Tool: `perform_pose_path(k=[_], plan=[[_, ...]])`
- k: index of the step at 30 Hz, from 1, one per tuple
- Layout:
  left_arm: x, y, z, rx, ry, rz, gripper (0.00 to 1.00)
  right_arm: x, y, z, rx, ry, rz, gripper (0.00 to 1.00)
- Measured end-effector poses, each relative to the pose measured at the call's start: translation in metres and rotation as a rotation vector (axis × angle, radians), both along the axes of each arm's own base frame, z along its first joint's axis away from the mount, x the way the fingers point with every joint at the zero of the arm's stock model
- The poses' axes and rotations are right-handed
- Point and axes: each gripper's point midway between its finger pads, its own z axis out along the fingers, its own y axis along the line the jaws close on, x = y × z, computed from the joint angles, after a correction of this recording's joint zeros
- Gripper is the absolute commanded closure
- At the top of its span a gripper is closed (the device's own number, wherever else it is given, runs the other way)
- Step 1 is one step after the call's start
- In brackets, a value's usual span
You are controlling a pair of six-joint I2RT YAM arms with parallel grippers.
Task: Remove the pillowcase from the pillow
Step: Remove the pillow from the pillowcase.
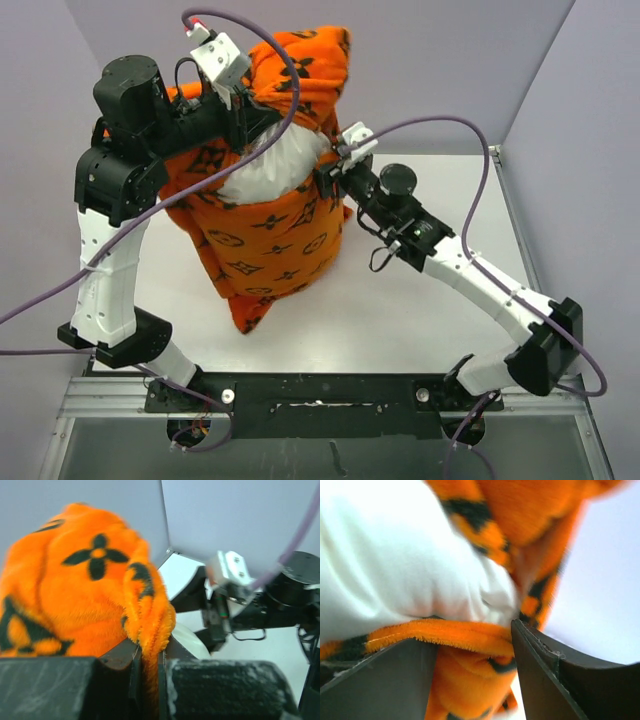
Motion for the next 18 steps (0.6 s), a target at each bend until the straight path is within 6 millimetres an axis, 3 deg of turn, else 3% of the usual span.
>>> perform_pose_path(k=[3,6,9,13,16,18], plan=[[-0.002,-0.001,0.003,-0.027,0.017,-0.01,1.0,0.027,-0.005,0.013,-0.019,-0.018,-0.066,0.25],[-0.008,-0.004,0.005,-0.05,0.041,-0.036,1.0,0.03,-0.011,0.015,-0.019,-0.022,-0.09,0.1],[-0.02,-0.008,-0.009,-0.06,0.108,-0.083,1.0,0.011,-0.019,-0.005,-0.005,0.015,-0.058,0.04],[-0.044,-0.015,-0.026,-0.091,0.202,-0.178,1.0,-0.031,-0.034,-0.022,0.048,0.064,0.018,0.02],[-0.063,-0.02,-0.029,-0.135,0.254,-0.25,1.0,-0.063,-0.042,-0.011,0.112,0.074,0.09,0.02],[-0.071,-0.022,-0.03,-0.159,0.283,-0.286,1.0,-0.085,-0.046,0.007,0.168,0.07,0.147,0.02]])
